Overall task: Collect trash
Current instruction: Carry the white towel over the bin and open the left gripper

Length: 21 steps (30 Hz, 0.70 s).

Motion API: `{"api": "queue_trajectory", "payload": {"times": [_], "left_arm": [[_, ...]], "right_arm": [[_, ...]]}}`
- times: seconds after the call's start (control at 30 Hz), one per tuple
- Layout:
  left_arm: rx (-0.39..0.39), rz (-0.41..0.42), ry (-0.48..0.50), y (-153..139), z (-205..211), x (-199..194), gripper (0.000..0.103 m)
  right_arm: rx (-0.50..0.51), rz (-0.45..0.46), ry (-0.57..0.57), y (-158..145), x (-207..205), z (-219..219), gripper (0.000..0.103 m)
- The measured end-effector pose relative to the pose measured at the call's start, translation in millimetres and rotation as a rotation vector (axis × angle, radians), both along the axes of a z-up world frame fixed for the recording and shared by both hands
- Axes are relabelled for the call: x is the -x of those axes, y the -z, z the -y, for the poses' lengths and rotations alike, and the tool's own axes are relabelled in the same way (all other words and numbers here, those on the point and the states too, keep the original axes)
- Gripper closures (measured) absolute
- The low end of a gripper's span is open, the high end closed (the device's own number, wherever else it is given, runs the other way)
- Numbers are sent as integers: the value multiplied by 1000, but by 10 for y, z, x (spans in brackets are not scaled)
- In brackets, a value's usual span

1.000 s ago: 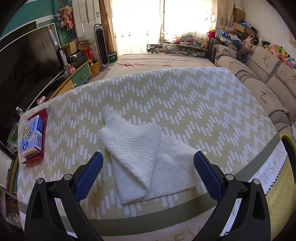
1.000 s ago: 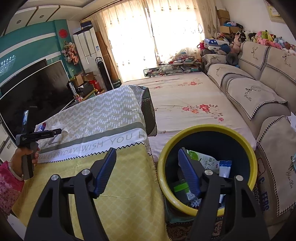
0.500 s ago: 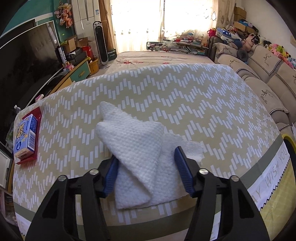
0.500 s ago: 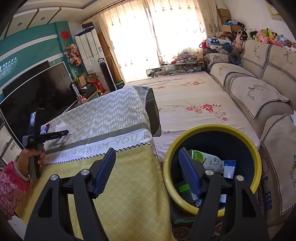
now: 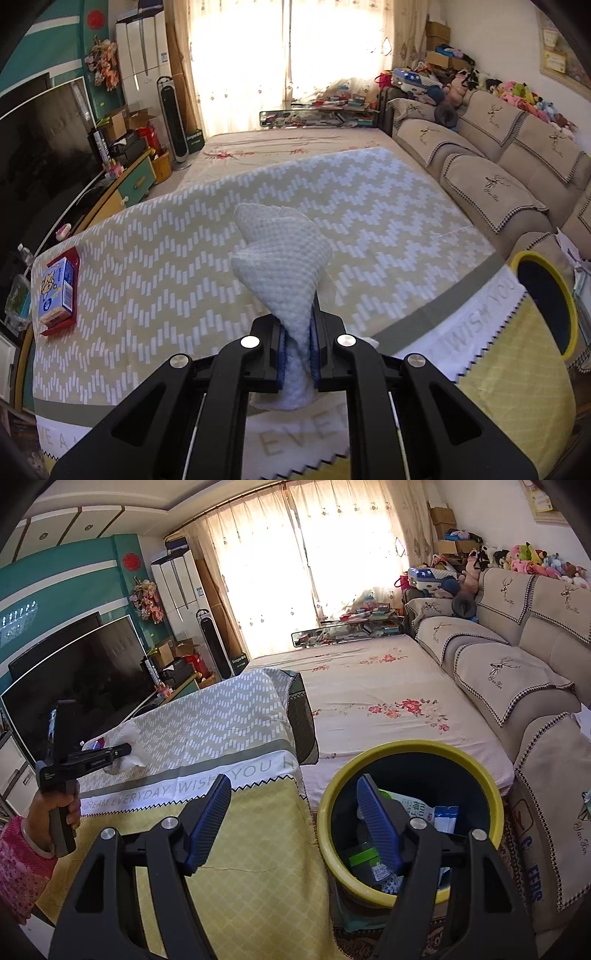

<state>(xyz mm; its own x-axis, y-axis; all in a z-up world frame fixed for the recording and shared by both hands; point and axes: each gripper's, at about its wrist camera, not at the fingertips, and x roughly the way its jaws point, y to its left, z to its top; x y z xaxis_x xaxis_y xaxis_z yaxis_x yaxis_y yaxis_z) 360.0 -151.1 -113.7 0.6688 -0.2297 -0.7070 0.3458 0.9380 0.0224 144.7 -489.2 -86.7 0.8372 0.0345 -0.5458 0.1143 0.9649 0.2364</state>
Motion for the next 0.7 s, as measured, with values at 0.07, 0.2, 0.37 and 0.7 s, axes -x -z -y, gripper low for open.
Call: {"api": "queue_trajectory", "payload": {"times": [0.07, 0.2, 0.37, 0.7], "left_arm": [[9, 29, 46, -165, 187, 190, 93], [35, 67, 155, -432, 671, 564, 92], [59, 80, 302, -637, 1461, 1002, 92], [27, -5, 529, -453, 3025, 1539, 92]], "right_arm": [[6, 9, 11, -35, 69, 55, 36], [16, 29, 51, -85, 269, 224, 35], [16, 55, 121, -121, 555, 501, 34], [11, 92, 262, -105, 1115, 1065, 33]]}}
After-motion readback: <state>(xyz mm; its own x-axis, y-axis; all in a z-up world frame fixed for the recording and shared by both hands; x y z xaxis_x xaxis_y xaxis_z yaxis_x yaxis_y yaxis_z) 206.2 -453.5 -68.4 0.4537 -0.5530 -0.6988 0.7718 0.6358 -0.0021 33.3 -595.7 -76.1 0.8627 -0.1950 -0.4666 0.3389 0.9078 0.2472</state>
